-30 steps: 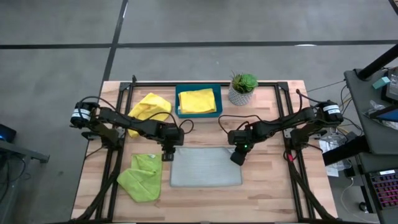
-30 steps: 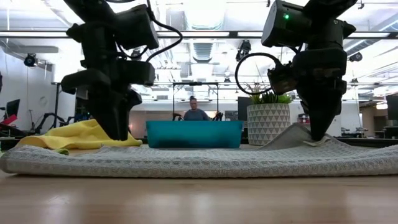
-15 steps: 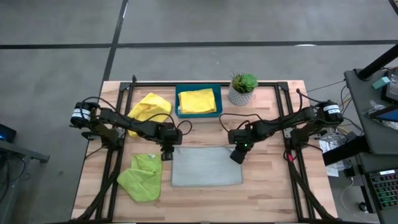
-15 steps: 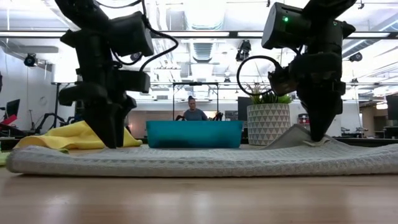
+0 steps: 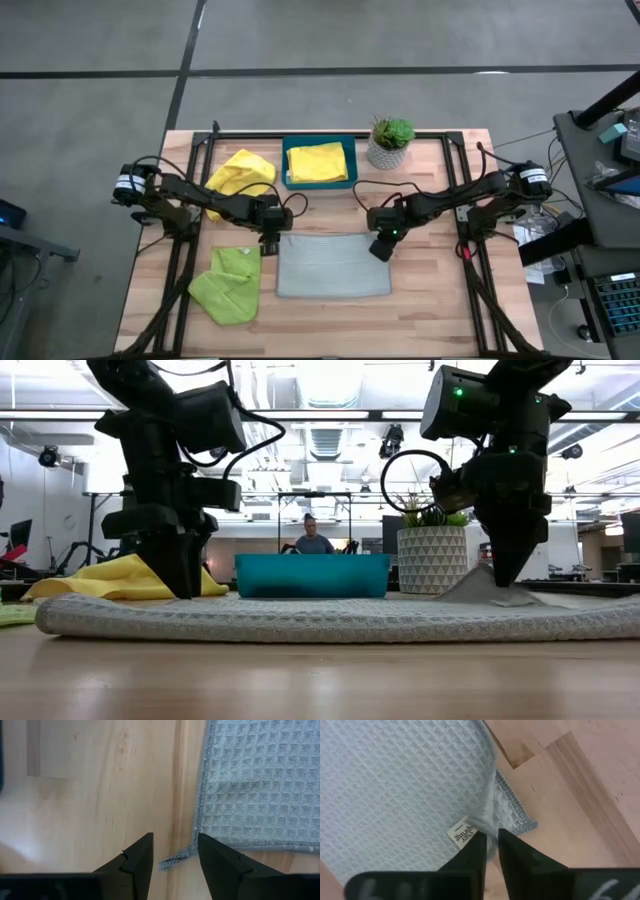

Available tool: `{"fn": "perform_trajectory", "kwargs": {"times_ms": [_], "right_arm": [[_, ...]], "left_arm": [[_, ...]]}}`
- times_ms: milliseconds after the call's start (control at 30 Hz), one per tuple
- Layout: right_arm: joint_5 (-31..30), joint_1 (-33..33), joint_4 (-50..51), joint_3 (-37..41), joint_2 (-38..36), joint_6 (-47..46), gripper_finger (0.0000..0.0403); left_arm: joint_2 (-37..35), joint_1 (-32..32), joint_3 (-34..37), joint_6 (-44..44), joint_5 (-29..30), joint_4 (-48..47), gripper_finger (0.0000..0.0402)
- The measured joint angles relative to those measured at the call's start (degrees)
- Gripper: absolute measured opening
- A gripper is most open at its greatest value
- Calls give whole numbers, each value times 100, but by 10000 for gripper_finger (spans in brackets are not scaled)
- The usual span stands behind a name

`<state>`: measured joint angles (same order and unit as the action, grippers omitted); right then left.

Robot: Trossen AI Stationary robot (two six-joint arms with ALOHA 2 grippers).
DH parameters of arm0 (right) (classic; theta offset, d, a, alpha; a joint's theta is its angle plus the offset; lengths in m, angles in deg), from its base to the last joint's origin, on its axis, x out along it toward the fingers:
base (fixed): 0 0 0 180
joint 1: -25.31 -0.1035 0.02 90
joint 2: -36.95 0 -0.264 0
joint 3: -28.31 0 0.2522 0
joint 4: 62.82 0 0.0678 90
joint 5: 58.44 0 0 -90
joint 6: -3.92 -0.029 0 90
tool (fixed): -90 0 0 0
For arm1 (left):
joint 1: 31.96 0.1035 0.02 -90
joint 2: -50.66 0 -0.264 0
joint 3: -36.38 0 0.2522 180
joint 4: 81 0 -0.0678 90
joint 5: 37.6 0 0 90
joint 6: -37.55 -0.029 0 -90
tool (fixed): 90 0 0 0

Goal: Fold microfiber towels
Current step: Fold the gray microfiber cloth

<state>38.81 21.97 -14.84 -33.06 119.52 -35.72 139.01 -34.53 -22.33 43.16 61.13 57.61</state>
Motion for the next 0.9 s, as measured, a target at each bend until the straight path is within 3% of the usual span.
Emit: {"fn": "perform_trajectory", "kwargs": {"times_ms": [300,400,567,700,900], "right_arm": [[-2,0,852,-355,-12,-28,99],[-251,-4,1158,-588,-41,-24,108],[-911,-45,1400,-840,-121,9,104],[-936,-222,1197,-785,-261,64,89],[-1034,-695,954,-436,-584,-606,75]], "left_arm": [[-294,0,-114,-4,20,-347,139],[-514,-24,-154,-23,19,-301,139],[-755,-183,-134,49,-76,121,139],[-727,-506,-104,157,-248,736,131],[-489,-1011,-88,646,-257,1343,102]]}}
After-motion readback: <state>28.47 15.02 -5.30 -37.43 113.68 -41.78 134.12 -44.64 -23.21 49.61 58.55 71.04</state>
